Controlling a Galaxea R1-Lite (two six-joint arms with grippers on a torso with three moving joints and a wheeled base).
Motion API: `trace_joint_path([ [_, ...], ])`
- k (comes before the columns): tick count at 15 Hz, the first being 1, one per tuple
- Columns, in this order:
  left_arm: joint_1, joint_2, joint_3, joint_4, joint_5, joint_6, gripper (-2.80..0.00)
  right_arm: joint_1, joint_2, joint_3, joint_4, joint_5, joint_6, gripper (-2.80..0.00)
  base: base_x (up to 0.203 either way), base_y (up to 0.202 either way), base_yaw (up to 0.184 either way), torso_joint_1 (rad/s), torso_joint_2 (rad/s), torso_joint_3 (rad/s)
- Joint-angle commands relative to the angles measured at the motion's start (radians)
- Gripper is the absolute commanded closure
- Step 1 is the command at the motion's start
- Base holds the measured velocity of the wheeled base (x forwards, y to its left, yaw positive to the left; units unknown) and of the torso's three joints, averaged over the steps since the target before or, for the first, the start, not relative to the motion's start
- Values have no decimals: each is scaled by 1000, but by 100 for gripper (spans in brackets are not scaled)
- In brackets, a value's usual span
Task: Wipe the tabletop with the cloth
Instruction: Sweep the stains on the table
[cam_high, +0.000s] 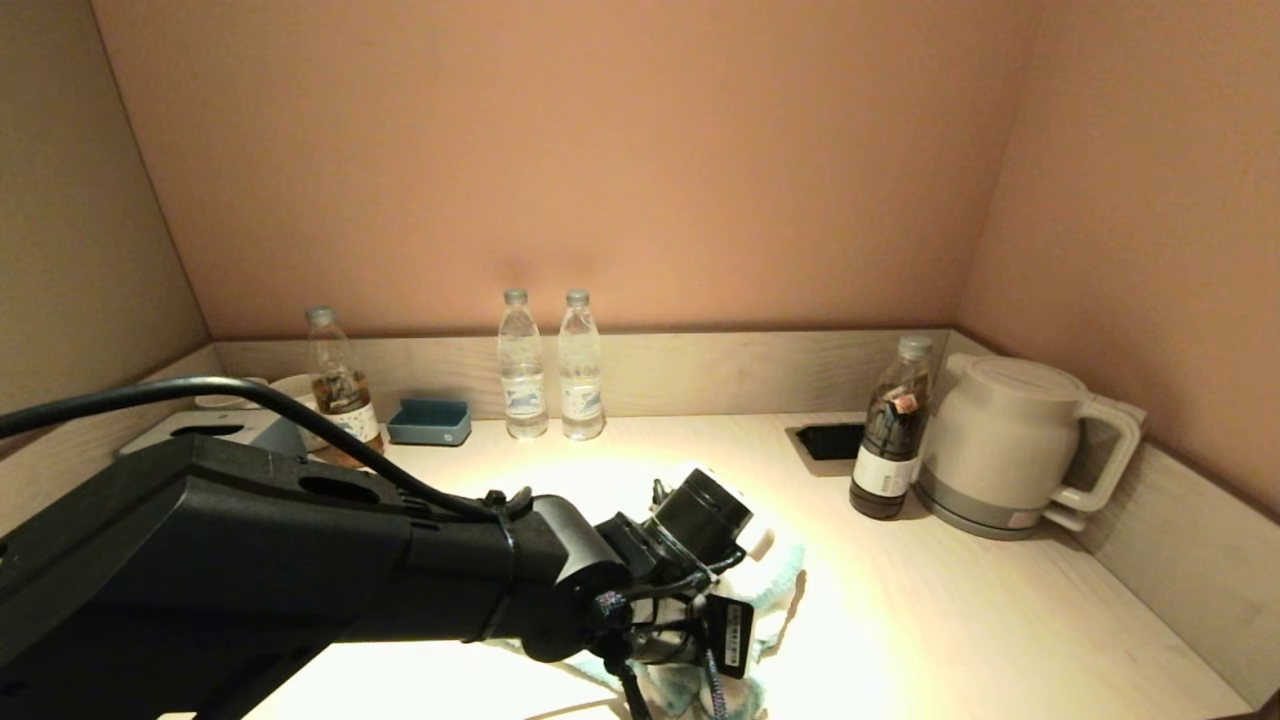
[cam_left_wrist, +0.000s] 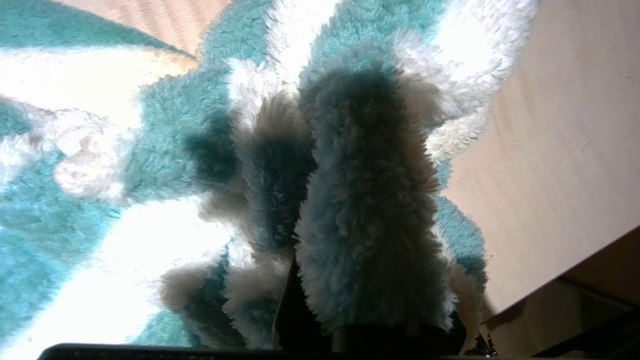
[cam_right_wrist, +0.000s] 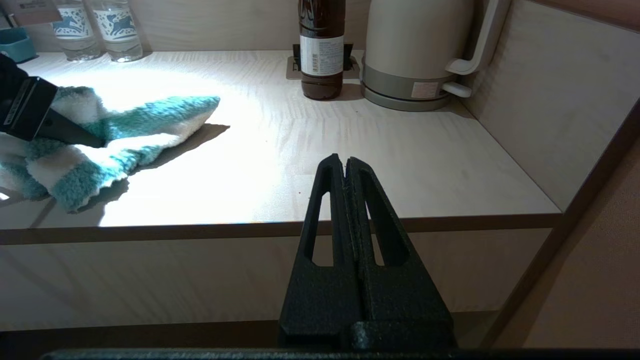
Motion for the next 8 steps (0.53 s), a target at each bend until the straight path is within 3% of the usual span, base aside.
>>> trace_joint_path([
  [1, 25, -19, 41, 5, 4, -3, 0, 0, 1, 0, -1, 0, 0, 0, 0, 0, 0, 0, 0, 0],
  [7, 197, -49, 121, 81, 33, -1, 0, 0, 1, 0, -1, -1, 0, 0, 0, 0, 0, 0, 0, 0],
  [8, 198, -50, 122, 82, 33, -1, 0, 0, 1, 0, -1, -1, 0, 0, 0, 0, 0, 0, 0, 0],
])
